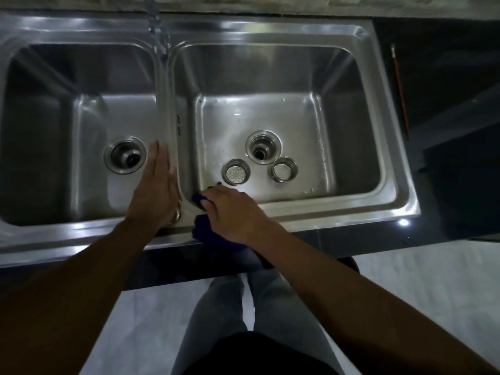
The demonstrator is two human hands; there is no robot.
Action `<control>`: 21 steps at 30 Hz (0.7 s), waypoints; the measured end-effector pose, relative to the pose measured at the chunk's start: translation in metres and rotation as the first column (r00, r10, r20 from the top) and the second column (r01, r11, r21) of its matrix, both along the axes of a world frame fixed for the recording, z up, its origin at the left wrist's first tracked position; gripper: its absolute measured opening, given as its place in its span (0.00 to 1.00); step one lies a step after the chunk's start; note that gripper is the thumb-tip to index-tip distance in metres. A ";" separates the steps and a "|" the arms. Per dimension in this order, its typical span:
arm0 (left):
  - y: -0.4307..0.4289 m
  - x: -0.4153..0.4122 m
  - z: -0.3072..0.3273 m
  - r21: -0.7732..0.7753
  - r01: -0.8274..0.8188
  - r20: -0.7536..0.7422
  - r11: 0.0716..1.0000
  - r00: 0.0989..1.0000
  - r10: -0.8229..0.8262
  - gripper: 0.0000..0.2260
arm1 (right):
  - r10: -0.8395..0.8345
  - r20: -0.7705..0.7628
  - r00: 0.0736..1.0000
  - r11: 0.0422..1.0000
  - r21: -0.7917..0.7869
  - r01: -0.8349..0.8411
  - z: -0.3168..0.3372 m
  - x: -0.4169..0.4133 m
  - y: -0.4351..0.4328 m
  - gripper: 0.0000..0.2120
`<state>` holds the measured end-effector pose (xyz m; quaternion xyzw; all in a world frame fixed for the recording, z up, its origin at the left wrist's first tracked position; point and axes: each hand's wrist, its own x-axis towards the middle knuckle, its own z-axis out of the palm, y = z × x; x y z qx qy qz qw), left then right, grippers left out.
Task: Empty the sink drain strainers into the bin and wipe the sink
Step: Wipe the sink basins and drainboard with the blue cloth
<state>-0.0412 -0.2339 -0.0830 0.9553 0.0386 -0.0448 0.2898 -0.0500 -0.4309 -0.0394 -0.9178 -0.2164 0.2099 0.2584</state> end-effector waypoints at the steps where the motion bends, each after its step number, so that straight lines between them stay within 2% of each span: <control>1: 0.000 0.001 0.001 0.011 0.010 -0.005 1.000 1.000 -0.010 0.26 | -0.014 -0.001 1.000 1.000 -0.007 0.014 0.002 0.001 -0.015 0.13; 4: -0.002 0.006 0.005 0.110 0.076 -0.011 0.991 0.997 -0.075 0.25 | -0.102 0.015 0.995 0.994 -0.045 0.103 0.004 0.009 -0.066 0.13; 8: -0.006 0.021 0.017 0.084 0.080 0.007 0.993 0.997 -0.081 0.28 | -0.180 0.012 0.984 0.975 -0.127 0.180 0.001 0.015 -0.075 0.12; 11: -0.013 0.047 0.022 0.088 0.095 0.024 0.992 0.995 -0.098 0.27 | -0.110 0.014 0.994 0.994 -0.028 0.110 -0.005 0.018 -0.027 0.11; 15: -0.016 0.093 0.026 0.141 0.092 0.069 0.986 0.992 -0.102 0.28 | -0.014 -0.062 0.998 0.999 0.051 0.017 -0.012 0.020 0.025 0.14; 18: -0.007 0.122 0.023 0.178 0.063 0.062 0.982 0.995 -0.075 0.28 | 0.015 -0.125 0.992 0.994 0.109 -0.001 -0.012 0.028 0.011 0.14; 21: -0.006 0.136 0.016 0.174 0.027 0.041 0.984 0.999 -0.035 0.29 | -0.015 -0.150 0.989 0.995 0.091 0.029 -0.014 0.058 -0.013 0.12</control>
